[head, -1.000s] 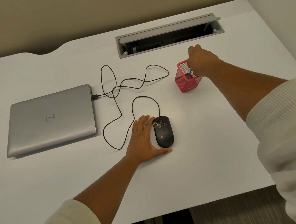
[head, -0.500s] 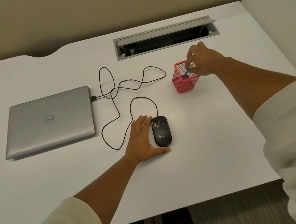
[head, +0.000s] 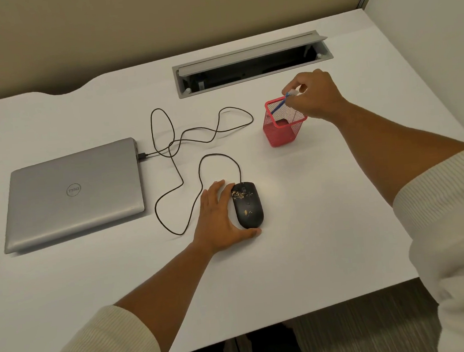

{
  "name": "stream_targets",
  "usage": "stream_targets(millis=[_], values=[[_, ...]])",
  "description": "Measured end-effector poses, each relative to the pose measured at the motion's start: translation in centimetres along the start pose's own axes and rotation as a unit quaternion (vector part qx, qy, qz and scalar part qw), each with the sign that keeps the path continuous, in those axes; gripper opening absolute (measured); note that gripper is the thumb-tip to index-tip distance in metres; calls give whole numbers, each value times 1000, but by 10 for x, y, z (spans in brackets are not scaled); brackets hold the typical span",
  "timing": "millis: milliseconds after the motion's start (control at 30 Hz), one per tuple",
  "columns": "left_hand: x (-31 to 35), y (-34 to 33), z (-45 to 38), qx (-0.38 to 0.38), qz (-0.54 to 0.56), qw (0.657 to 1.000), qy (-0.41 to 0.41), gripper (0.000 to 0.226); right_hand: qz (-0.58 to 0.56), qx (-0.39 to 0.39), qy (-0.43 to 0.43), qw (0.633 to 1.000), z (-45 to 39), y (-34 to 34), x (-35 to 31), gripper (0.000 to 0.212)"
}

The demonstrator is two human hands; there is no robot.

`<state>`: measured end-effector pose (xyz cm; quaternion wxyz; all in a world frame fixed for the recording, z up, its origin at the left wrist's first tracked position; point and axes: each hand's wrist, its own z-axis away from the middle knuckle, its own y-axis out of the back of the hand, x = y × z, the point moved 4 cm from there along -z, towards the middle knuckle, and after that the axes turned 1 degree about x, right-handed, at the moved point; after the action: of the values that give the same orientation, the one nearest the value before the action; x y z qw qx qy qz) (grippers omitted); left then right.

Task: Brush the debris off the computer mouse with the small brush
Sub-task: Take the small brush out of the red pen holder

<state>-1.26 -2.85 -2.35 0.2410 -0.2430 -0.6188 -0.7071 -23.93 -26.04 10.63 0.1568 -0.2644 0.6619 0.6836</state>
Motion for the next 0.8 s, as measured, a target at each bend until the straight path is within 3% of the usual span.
stream_targets(millis=[167, 367, 700, 800], values=[[8, 3, 1, 22, 8, 1000, -10, 120, -120, 47, -29, 991, 2, 5, -4, 27], [17, 5, 7, 29, 17, 999, -19, 119, -147, 120, 6, 982, 5, 16, -17, 30], [31, 7, 25, 14, 27, 999, -17, 121, -161, 42, 17, 986, 30, 14, -35, 42], [36, 10, 31, 16, 29, 999, -14, 120, -158, 34, 13, 987, 40, 12, -38, 30]])
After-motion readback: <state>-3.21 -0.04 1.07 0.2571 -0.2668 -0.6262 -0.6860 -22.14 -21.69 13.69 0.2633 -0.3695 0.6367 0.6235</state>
